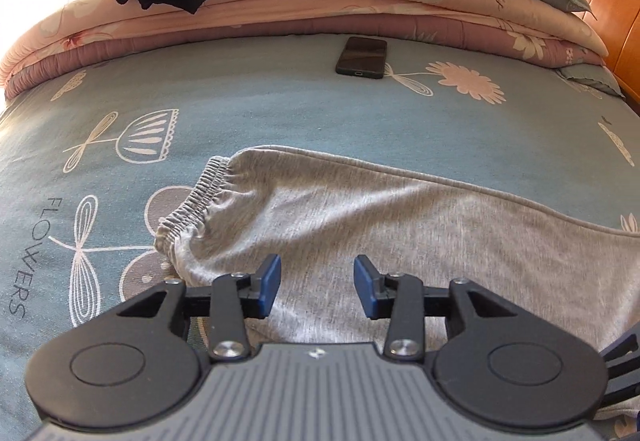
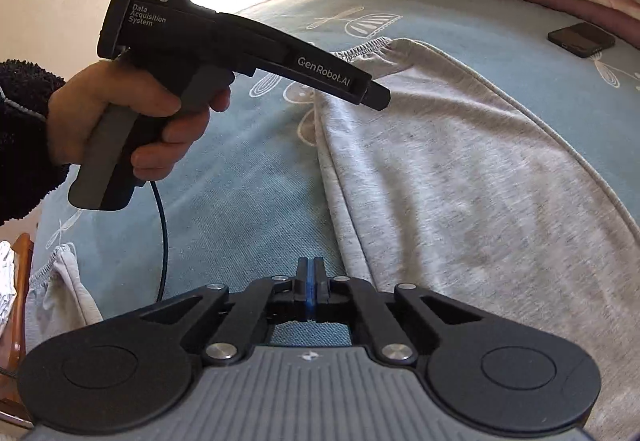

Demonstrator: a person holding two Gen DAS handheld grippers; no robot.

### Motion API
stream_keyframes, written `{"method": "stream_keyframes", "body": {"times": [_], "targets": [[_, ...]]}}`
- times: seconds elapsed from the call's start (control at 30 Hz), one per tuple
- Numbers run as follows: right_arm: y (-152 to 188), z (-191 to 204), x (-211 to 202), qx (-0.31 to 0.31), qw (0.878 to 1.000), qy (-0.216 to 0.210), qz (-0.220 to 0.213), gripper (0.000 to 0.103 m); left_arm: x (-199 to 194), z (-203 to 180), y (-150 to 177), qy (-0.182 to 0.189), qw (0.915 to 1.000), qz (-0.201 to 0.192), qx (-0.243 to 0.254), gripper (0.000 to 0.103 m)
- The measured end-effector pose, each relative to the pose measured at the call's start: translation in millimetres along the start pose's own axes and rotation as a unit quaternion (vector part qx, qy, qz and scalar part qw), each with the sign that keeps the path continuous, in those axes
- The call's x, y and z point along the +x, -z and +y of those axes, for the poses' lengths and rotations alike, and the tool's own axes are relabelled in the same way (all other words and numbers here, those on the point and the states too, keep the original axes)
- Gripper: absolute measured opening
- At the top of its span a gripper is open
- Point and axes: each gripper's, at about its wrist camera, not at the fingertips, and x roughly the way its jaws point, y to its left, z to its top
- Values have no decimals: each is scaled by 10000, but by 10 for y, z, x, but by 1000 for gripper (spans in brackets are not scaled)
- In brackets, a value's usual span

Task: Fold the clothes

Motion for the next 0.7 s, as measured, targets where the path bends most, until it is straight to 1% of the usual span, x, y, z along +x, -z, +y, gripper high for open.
{"method": "stream_keyframes", "body": {"times": [0.03,0.07,0.1,0.13,0.17,0.2,0.3,0.4,0.47,0.5,0.57,0.7], "targets": [[14,23,-2,-145,9995,265,-39,1,-7,-4,2,16,10000,10,55,41],[29,45,-5,-290,9981,530,-79,4,-9,-10,11,25,10000,10,81,41],[47,48,13,-415,9962,764,-39,11,-11,-16,20,35,9999,10,107,42],[65,41,38,-494,9954,821,54,12,-14,-22,29,45,9999,10,133,44],[84,35,63,-572,9944,877,148,16,-15,-28,39,56,9999,10,157,47],[104,30,105,-621,9934,930,261,21,-6,-36,52,91,9998,12,163,47],[121,46,116,-804,9905,1083,251,21,10,-63,84,83,9998,4,201,47],[125,6,147,-782,9885,1257,307,21,18,-63,100,125,9998,31,179,47],[110,7,176,-857,9882,1216,368,21,18,-53,103,157,9998,54,143,47],[95,11,192,-888,9882,1186,400,7,18,-47,105,171,9998,66,126,48],[52,-12,201,-626,9917,1038,422,3,12,-36,110,156,9998,83,85,48],[129,-44,100,-229,9930,1064,464,1,-21,-41,128,155,9998,72,48,48]]}}
